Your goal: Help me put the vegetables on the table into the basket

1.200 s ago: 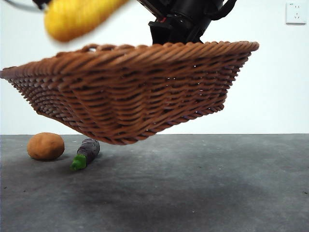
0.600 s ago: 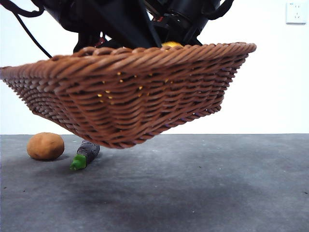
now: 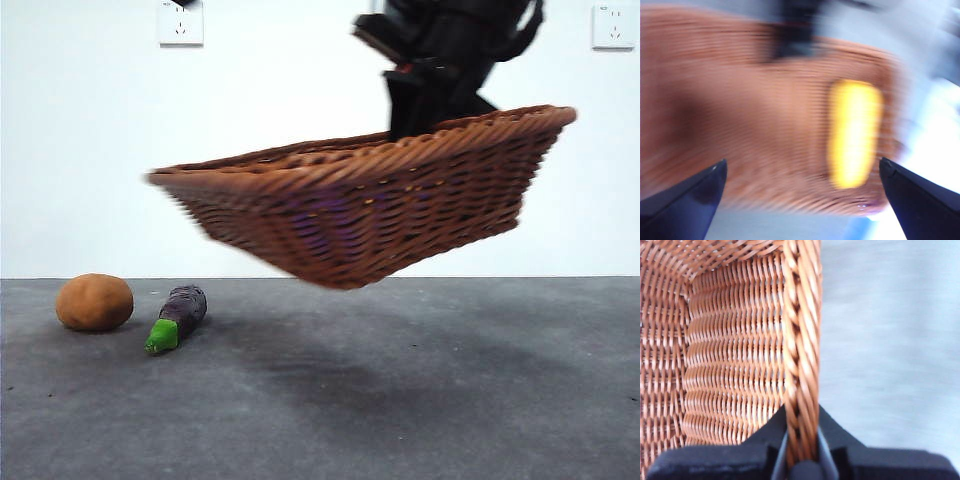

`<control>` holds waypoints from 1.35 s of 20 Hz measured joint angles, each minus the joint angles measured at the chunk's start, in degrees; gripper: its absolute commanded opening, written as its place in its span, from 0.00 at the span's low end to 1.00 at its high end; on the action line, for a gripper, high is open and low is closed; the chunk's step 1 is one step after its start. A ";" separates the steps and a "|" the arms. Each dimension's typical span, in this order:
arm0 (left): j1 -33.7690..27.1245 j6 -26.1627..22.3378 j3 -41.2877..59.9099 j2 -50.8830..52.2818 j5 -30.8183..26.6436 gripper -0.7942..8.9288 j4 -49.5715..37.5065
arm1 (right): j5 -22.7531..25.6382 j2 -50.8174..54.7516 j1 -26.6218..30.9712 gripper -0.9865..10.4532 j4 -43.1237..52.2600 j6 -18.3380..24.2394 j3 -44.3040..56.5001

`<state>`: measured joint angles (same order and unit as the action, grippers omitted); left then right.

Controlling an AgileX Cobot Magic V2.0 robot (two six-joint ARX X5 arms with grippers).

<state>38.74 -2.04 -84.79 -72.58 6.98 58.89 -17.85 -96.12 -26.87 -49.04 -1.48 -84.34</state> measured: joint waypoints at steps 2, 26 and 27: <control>-6.29 4.07 -4.24 0.52 -5.35 0.60 0.11 | 0.00 3.91 4.83 0.08 0.02 0.79 -0.13; -32.30 31.74 -5.01 -32.76 -8.92 0.60 -5.49 | -4.70 13.70 13.49 0.08 -4.20 9.33 -0.35; -32.61 32.04 -5.01 -33.62 -8.59 0.60 -6.21 | -4.92 13.70 13.49 0.08 -3.91 9.38 -0.35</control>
<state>6.13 30.00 -89.80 -106.19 -1.61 52.69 -22.76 -82.41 -13.39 -52.95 7.90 -84.68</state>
